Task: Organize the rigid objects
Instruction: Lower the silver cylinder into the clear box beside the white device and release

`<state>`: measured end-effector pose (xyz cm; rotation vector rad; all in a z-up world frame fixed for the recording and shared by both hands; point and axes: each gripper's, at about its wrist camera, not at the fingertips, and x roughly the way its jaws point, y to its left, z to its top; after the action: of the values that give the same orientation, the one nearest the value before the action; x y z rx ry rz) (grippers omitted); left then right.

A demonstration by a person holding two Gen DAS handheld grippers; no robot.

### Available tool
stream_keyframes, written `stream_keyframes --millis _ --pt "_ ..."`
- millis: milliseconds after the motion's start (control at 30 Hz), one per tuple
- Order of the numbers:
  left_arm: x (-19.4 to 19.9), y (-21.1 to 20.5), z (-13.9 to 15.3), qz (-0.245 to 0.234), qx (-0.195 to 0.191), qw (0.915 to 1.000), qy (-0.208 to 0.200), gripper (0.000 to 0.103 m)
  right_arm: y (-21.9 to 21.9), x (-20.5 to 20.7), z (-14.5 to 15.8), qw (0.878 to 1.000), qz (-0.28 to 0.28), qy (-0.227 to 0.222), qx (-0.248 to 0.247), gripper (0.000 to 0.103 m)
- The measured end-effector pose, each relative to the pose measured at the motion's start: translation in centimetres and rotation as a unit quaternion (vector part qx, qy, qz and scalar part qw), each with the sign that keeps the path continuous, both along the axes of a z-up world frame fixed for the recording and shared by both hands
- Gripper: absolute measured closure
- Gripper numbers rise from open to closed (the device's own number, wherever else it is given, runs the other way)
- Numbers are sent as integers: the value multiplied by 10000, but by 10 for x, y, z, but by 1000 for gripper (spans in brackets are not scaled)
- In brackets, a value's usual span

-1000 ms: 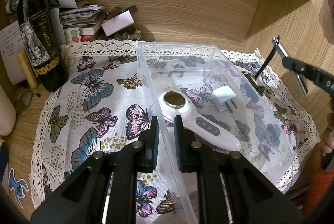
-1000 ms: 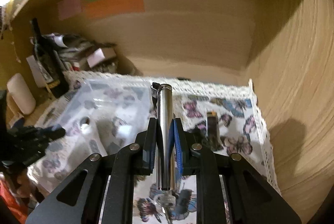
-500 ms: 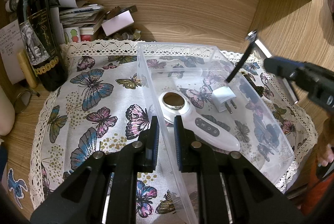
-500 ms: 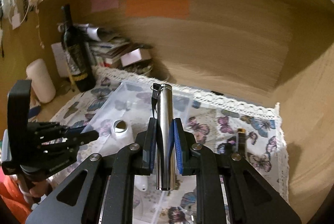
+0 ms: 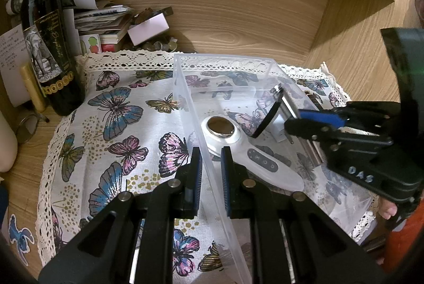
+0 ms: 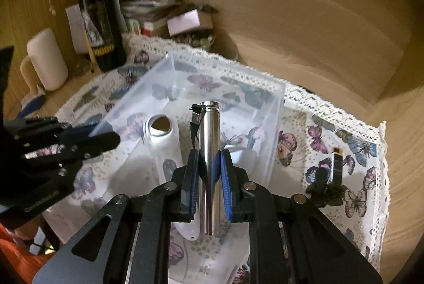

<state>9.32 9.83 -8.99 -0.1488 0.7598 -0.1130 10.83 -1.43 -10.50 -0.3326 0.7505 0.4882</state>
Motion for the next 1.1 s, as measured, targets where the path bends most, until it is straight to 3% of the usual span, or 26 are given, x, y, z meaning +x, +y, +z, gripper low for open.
stream_keyframes --millis 433,767,933,1100 --pt "0 0 0 7 9 10000 2 89 12 11 -20 9976 205 401 -531 89" --pt "0 0 0 7 6 10000 1 89 11 8 -13 9984 170 318 -442 88" --pt "0 0 0 7 8 10000 2 89 4 -1 -2 9995 113 157 -238 77" --pt "0 0 0 7 3 10000 3 89 -10 -11 19 9996 -109 -244 61 54"
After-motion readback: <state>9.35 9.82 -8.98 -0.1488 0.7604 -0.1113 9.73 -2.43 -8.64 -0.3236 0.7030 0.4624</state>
